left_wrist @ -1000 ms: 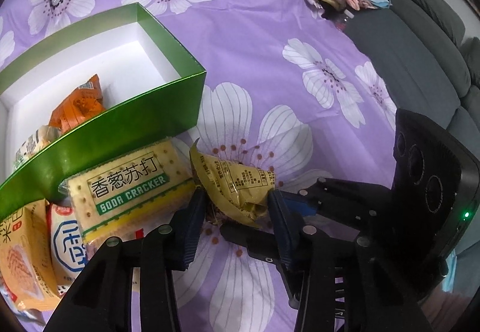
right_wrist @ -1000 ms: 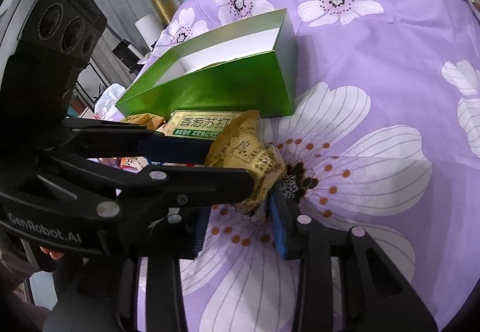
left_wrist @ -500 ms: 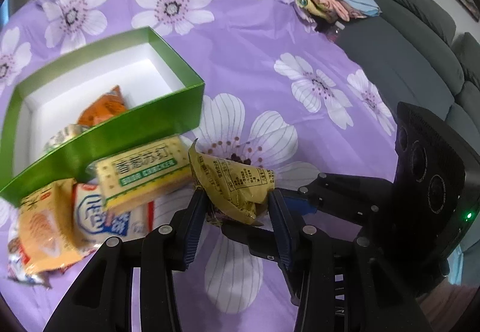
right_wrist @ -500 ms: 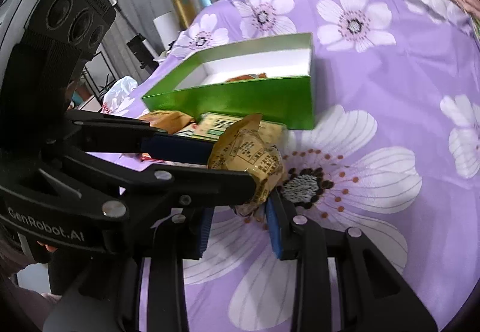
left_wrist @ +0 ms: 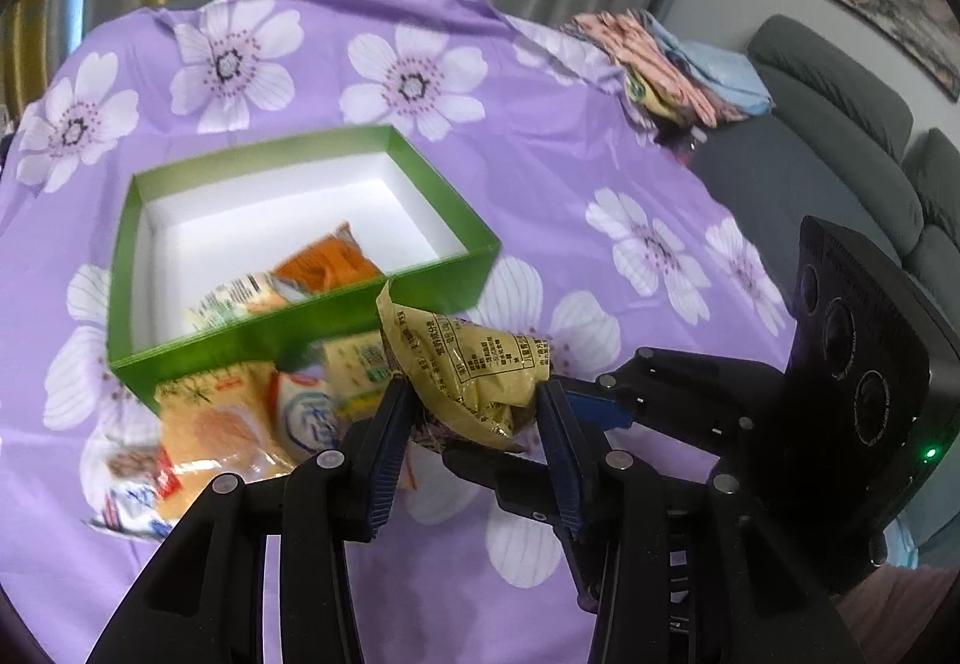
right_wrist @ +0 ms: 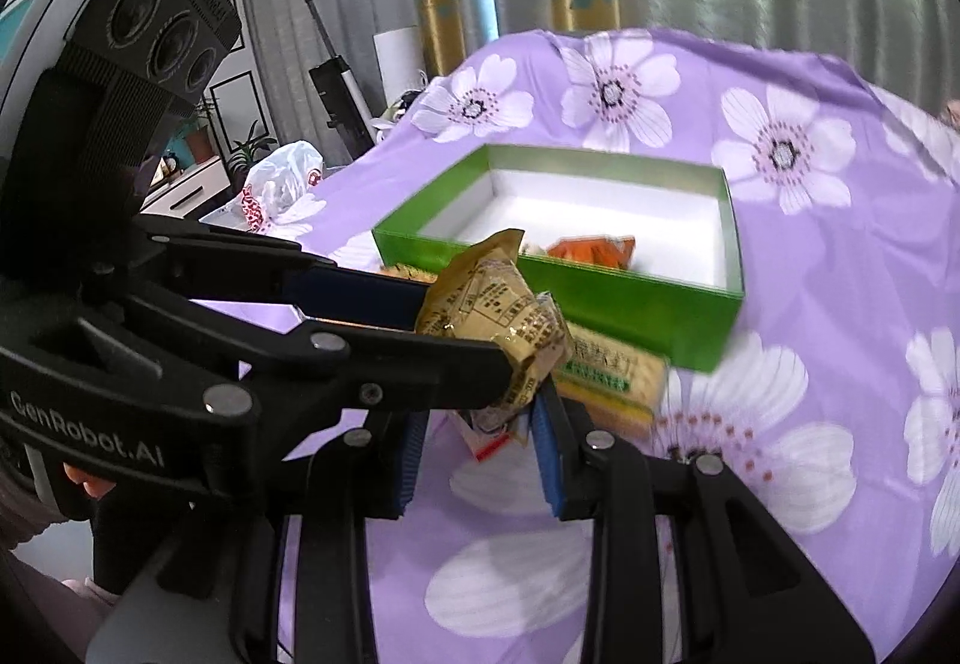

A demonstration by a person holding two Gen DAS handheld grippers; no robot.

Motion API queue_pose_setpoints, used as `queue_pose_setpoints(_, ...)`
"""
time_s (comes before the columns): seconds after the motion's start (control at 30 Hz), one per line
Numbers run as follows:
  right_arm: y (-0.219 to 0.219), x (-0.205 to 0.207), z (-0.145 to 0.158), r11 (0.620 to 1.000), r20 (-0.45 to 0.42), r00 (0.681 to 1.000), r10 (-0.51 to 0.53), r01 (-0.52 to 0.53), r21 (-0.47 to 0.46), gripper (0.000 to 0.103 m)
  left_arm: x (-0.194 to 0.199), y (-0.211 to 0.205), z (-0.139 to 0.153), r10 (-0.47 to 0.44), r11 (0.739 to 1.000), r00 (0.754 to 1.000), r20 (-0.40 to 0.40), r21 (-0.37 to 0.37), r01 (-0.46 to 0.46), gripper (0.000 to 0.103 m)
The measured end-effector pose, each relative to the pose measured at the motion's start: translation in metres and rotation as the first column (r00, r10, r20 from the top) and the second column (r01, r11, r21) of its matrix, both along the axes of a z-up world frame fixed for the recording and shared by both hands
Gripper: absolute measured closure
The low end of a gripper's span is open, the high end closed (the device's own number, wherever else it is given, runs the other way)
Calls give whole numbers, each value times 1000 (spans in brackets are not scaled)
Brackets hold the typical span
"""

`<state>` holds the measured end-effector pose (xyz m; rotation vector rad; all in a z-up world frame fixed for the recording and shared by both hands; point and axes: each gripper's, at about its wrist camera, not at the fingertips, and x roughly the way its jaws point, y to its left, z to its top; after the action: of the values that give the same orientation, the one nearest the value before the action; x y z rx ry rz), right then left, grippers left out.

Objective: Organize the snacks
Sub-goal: 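Carry the gold candy wrapper with the right gripper into the box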

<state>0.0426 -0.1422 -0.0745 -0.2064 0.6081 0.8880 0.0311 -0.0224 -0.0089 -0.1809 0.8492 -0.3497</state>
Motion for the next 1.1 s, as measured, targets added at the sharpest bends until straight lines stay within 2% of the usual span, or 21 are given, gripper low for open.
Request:
queue_pose_setpoints(0.3, 36, 40, 35, 1000, 72, 997, 22, -23, 6, 70, 40, 37, 31, 43, 999, 997, 62, -24, -42, 60)
queue_pose_setpoints(0.47, 59, 64, 43, 1000, 88, 996, 28, -27, -2, 70, 66, 60, 32, 73, 996, 996, 50, -60, -70, 60)
queue_pose_setpoints(0.8, 95, 106, 23, 998, 15, 999, 35, -34, -47, 70, 104, 92, 0, 130, 986, 991, -20, -99, -132, 60)
queue_pose_setpoints(1.1, 114, 123, -7, 994, -60, 998, 30, -36, -105, 69, 117, 107, -33, 157, 978, 982, -106, -124, -170, 60)
